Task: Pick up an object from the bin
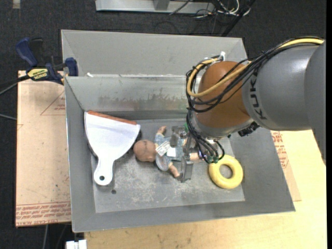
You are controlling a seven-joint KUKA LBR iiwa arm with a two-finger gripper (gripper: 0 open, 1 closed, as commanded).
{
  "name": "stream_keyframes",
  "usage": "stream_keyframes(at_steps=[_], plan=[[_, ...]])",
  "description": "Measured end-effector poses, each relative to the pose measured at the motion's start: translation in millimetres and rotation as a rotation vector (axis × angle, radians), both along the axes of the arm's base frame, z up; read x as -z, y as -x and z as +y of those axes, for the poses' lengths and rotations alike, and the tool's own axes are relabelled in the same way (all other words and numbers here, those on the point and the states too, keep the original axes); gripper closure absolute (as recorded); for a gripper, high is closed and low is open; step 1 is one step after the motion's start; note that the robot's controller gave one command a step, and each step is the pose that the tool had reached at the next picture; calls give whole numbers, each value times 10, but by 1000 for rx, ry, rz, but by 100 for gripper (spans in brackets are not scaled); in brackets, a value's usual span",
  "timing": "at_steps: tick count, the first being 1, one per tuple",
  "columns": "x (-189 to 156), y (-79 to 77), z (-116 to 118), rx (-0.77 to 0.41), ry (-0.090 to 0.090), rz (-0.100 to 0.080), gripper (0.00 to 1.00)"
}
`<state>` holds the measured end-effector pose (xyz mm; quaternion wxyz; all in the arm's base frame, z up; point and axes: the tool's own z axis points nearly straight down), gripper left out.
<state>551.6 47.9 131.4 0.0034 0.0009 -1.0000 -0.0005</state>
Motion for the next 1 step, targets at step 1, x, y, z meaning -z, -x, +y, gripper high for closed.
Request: stream_keyframes(at_steps=[1], plan=[[-44,-18,-2,1,0,-8,0]])
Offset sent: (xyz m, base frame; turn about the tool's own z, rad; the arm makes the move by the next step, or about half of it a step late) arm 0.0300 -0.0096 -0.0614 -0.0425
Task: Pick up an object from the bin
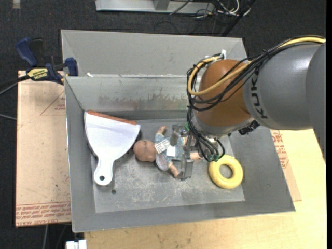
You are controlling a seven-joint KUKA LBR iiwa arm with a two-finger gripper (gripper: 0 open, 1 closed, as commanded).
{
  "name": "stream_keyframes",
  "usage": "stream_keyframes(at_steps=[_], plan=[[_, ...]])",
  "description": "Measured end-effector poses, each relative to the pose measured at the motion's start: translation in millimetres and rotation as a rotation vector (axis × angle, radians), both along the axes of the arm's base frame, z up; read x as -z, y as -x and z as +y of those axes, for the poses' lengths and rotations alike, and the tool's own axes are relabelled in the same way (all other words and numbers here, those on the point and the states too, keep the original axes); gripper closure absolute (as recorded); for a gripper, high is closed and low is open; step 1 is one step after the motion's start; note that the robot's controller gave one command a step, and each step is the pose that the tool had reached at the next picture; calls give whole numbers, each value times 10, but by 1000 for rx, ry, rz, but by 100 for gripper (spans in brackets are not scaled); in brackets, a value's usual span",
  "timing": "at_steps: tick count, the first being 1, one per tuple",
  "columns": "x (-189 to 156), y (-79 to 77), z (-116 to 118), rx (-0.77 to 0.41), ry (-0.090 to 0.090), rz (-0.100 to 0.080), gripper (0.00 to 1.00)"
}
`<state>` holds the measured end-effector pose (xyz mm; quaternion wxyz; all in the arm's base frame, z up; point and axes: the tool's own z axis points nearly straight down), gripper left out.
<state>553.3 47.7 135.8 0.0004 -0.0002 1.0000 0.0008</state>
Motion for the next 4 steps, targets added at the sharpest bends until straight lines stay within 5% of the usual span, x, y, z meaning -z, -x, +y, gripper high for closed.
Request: stream_keyframes(at_steps=[1,2,3,4], plan=[[596,-294,-81,-42,-1,1,0],[815,-379,-96,-74,0,6,0],[642,-327,-86,-52,-1,-3,0],[614,-234,111,-199,2,-6,0]])
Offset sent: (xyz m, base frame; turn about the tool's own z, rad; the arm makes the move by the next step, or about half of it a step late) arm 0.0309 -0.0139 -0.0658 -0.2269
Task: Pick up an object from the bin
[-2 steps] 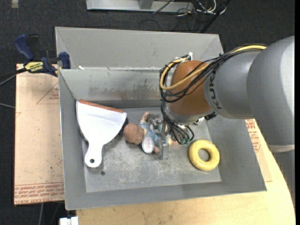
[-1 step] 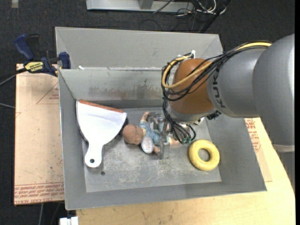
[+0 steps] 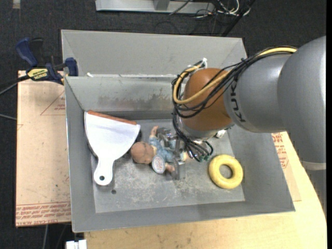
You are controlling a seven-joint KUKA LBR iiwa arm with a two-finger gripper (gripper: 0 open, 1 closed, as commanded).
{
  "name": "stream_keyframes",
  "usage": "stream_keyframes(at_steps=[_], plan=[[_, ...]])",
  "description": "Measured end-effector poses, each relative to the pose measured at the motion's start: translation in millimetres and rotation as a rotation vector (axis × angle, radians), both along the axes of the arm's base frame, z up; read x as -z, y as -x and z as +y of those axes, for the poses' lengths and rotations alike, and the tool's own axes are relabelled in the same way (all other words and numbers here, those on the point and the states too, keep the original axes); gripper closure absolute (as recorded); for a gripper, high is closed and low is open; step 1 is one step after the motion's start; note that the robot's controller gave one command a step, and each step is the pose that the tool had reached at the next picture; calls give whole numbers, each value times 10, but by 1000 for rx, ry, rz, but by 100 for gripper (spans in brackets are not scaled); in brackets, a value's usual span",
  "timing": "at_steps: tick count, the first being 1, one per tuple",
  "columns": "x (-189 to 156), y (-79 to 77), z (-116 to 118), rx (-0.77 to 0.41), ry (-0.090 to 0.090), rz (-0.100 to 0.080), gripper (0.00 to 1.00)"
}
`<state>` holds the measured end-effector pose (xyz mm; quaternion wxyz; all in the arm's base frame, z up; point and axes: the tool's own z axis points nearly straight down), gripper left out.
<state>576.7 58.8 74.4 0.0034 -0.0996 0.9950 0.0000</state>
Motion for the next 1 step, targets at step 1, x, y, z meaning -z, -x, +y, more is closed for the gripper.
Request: stream_keyframes(at_steps=[1], plan=[[-28,-126,-165,147,-9,-2,100]])
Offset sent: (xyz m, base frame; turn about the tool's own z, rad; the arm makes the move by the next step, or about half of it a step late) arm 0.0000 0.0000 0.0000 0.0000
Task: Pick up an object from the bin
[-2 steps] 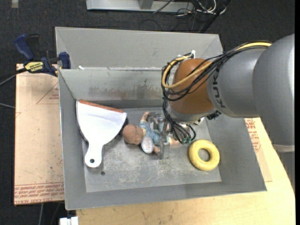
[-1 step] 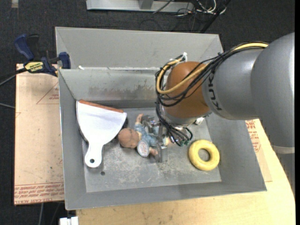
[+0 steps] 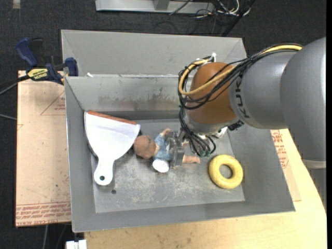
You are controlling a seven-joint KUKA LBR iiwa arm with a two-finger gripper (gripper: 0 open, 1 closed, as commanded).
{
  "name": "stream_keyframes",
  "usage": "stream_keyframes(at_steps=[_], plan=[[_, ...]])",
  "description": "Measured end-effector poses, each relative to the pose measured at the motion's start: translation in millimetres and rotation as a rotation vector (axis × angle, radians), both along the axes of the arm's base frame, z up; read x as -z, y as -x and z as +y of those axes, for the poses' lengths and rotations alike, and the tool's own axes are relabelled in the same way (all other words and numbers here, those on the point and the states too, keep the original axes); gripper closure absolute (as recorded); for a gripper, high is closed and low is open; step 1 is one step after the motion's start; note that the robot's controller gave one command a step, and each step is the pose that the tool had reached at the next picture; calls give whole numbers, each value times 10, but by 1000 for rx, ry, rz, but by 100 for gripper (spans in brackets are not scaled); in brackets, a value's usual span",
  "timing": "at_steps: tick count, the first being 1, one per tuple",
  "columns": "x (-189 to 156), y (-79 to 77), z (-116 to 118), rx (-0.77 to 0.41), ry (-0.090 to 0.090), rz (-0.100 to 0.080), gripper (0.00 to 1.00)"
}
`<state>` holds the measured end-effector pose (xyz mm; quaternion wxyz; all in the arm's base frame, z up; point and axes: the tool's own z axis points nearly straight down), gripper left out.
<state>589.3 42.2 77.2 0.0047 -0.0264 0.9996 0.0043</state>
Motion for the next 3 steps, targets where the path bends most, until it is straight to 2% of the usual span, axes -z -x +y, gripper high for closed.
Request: stream_keyframes(at_steps=[3], plan=[[-102,-5,4,0,-1,-4,100]])
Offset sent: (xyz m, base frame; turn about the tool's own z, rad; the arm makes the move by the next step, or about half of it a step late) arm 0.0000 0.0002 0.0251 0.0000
